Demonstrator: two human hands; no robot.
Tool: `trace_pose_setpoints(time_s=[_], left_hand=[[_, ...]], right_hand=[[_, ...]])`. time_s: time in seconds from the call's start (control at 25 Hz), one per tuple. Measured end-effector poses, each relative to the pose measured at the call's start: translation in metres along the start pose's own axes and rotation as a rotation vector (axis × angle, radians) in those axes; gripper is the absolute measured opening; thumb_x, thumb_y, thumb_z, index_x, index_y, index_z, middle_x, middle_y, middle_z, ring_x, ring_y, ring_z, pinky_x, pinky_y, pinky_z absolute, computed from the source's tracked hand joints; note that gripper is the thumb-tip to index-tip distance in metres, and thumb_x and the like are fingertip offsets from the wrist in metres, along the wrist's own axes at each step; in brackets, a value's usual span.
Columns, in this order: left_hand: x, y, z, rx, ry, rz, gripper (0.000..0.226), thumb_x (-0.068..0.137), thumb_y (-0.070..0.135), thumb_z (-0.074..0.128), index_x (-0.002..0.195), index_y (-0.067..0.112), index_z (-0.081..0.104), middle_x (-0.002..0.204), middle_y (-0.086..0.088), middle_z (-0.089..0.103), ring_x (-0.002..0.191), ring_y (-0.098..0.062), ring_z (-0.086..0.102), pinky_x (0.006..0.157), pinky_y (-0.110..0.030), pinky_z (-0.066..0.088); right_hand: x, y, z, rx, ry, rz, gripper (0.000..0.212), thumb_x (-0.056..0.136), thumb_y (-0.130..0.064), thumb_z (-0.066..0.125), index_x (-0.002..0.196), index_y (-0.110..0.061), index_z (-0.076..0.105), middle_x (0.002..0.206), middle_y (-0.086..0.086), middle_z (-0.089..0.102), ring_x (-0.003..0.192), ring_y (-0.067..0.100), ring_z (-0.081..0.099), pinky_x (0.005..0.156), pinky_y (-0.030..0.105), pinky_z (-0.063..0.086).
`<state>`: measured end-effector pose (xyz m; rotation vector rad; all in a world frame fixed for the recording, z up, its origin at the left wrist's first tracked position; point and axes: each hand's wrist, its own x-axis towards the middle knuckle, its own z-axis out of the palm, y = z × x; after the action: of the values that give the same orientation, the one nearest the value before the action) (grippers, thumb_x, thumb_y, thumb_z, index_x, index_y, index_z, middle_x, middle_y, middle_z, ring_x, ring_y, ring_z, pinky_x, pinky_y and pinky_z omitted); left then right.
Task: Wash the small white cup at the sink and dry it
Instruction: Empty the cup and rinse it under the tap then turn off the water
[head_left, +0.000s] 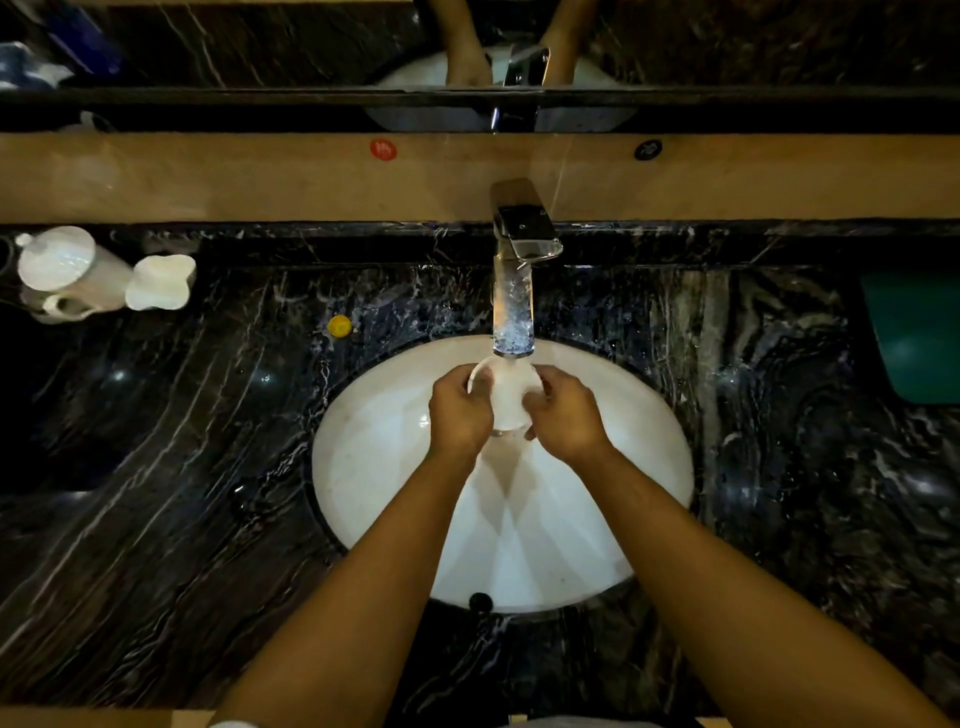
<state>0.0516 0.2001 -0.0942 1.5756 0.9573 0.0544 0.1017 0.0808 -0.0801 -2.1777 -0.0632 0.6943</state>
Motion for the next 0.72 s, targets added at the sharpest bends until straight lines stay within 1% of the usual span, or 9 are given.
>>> trace_pose_setpoints(time_s=[0.08, 0.2, 0.28, 0.32, 0.36, 0.48, 0.6, 0.64, 0.72], left_hand=[[0.002, 0.002, -0.003, 0.105, -0.103, 0.022, 0.017, 0.102, 0.021, 0.053, 0.103, 0.016, 0.069, 0.098, -0.008, 0.074, 0.087, -0.03, 0.07, 0.063, -0.031, 0.053], [0.007, 0.01, -0.006, 0.13, -0.137, -0.059, 0.012, 0.1, 0.019, 0.057, 0.097, 0.014, 0.068, 0.09, -0.008, 0.072, 0.078, -0.03, 0.07, 0.05, -0.036, 0.058], [0.003, 0.013, -0.003, -0.087, -0.114, -0.234, 0.008, 0.094, 0.008, 0.063, 0.102, 0.006, 0.065, 0.094, -0.014, 0.072, 0.08, -0.033, 0.071, 0.064, -0.048, 0.063], [-0.001, 0.013, -0.001, -0.223, -0.11, -0.303, 0.017, 0.09, 0.0, 0.063, 0.107, 0.002, 0.064, 0.098, -0.019, 0.072, 0.079, -0.035, 0.07, 0.071, -0.053, 0.061], [-0.006, 0.011, 0.002, -0.325, -0.1, -0.327, 0.021, 0.087, -0.006, 0.061, 0.107, -0.001, 0.065, 0.098, -0.024, 0.072, 0.075, -0.037, 0.068, 0.069, -0.051, 0.06], [-0.01, 0.006, 0.006, -0.342, 0.022, -0.272, 0.014, 0.095, 0.001, 0.056, 0.096, 0.008, 0.068, 0.095, -0.018, 0.072, 0.075, -0.032, 0.069, 0.062, -0.041, 0.06], [-0.002, 0.006, 0.001, -0.186, -0.005, -0.198, 0.013, 0.103, 0.018, 0.054, 0.101, 0.017, 0.067, 0.098, -0.009, 0.072, 0.086, -0.029, 0.072, 0.063, -0.039, 0.063], [0.001, 0.008, -0.001, -0.13, -0.058, -0.188, 0.013, 0.102, 0.02, 0.055, 0.099, 0.019, 0.067, 0.097, -0.009, 0.072, 0.087, -0.03, 0.072, 0.061, -0.039, 0.063], [0.006, 0.013, -0.006, -0.044, -0.147, -0.196, 0.012, 0.101, 0.018, 0.057, 0.101, 0.015, 0.069, 0.101, -0.013, 0.073, 0.089, -0.034, 0.071, 0.06, -0.043, 0.064]], right_hand=[[0.003, -0.001, -0.006, -0.065, 0.029, -0.047, 0.034, 0.099, -0.011, 0.051, 0.13, -0.012, 0.064, 0.109, 0.015, 0.074, 0.081, 0.032, 0.074, 0.069, 0.044, 0.064], [0.004, -0.002, -0.005, -0.119, 0.036, -0.012, 0.021, 0.103, -0.023, 0.051, 0.115, -0.012, 0.064, 0.083, 0.011, 0.074, 0.052, 0.026, 0.072, 0.045, 0.039, 0.06], [0.004, -0.003, 0.001, -0.024, 0.06, 0.128, 0.023, 0.104, -0.026, 0.046, 0.11, -0.008, 0.058, 0.069, 0.013, 0.072, 0.038, 0.021, 0.066, 0.034, 0.031, 0.05], [0.003, -0.005, 0.005, 0.045, 0.065, 0.186, 0.023, 0.104, -0.024, 0.044, 0.111, -0.006, 0.056, 0.068, 0.015, 0.072, 0.036, 0.019, 0.065, 0.032, 0.027, 0.046], [0.002, -0.006, 0.008, 0.114, 0.055, 0.219, 0.021, 0.103, -0.019, 0.042, 0.113, -0.006, 0.055, 0.072, 0.016, 0.072, 0.036, 0.019, 0.065, 0.031, 0.024, 0.042], [-0.004, -0.007, 0.014, 0.194, -0.046, 0.201, 0.031, 0.096, -0.011, 0.043, 0.125, -0.015, 0.053, 0.095, 0.014, 0.075, 0.06, 0.025, 0.074, 0.042, 0.026, 0.048], [0.001, -0.007, 0.006, 0.067, -0.002, 0.071, 0.034, 0.093, -0.01, 0.053, 0.125, -0.011, 0.062, 0.114, 0.012, 0.073, 0.09, 0.028, 0.07, 0.072, 0.04, 0.06], [0.003, -0.006, 0.002, 0.054, 0.024, 0.029, 0.032, 0.093, -0.009, 0.053, 0.124, -0.009, 0.064, 0.115, 0.012, 0.072, 0.092, 0.028, 0.069, 0.074, 0.043, 0.061], [0.005, -0.006, -0.003, -0.007, 0.027, -0.019, 0.027, 0.098, -0.012, 0.052, 0.121, -0.008, 0.066, 0.108, 0.013, 0.073, 0.08, 0.027, 0.072, 0.063, 0.042, 0.063]])
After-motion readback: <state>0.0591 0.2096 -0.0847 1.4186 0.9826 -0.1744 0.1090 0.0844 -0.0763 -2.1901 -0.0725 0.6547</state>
